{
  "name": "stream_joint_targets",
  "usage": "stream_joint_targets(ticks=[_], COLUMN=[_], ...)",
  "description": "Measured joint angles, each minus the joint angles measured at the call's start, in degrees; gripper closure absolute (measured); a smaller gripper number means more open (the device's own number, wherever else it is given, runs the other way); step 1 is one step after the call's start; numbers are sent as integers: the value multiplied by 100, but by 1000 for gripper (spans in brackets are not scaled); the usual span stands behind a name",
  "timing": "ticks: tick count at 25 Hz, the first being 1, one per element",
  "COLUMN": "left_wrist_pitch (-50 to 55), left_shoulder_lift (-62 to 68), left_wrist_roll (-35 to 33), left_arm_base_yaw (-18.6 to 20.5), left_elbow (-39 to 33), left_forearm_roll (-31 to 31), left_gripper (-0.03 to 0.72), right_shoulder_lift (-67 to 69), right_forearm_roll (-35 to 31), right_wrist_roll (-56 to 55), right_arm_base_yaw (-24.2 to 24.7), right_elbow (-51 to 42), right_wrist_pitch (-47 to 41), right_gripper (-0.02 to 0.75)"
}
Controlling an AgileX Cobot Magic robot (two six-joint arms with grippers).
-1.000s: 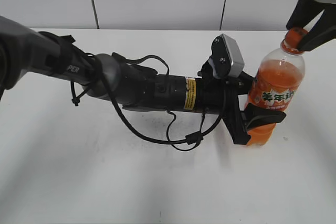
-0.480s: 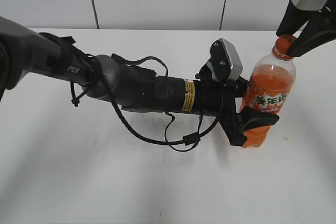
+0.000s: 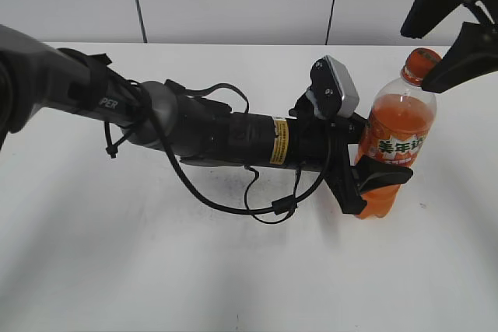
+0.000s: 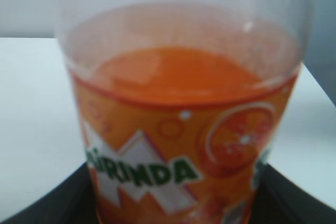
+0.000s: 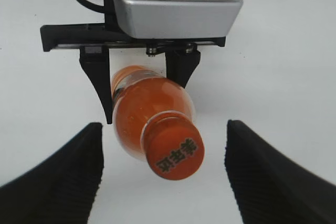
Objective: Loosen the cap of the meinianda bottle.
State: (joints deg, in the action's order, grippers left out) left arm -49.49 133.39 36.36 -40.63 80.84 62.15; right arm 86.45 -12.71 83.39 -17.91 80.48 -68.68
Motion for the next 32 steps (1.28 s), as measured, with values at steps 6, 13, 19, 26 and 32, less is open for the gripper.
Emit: stream_joint_targets(ticks=[6,13,19,26,32], left_wrist_pitch=[0,0,0,0,0], left_shoulder_lift=[0,0,0,0,0], left_wrist_roll=[0,1,1,6,6], left_arm_base_yaw=[0,0,0,0,0], left_elbow=[0,0,0,0,0], left_forearm_roll=[0,0,0,0,-6], left_gripper=[262,262,262,262,262], right_shoulder_lift=[-248,-264,-65,240,240], right_forearm_roll=[0,217,418,375,315], right_wrist_roll=[-3576,-7859,-8118,-8170,-8160], right_arm_base_yaw=[0,0,0,0,0], right_elbow=[0,0,0,0,0], right_wrist_pitch=[129,369,236,-15,-72], right_gripper=[192,233,275,306,463])
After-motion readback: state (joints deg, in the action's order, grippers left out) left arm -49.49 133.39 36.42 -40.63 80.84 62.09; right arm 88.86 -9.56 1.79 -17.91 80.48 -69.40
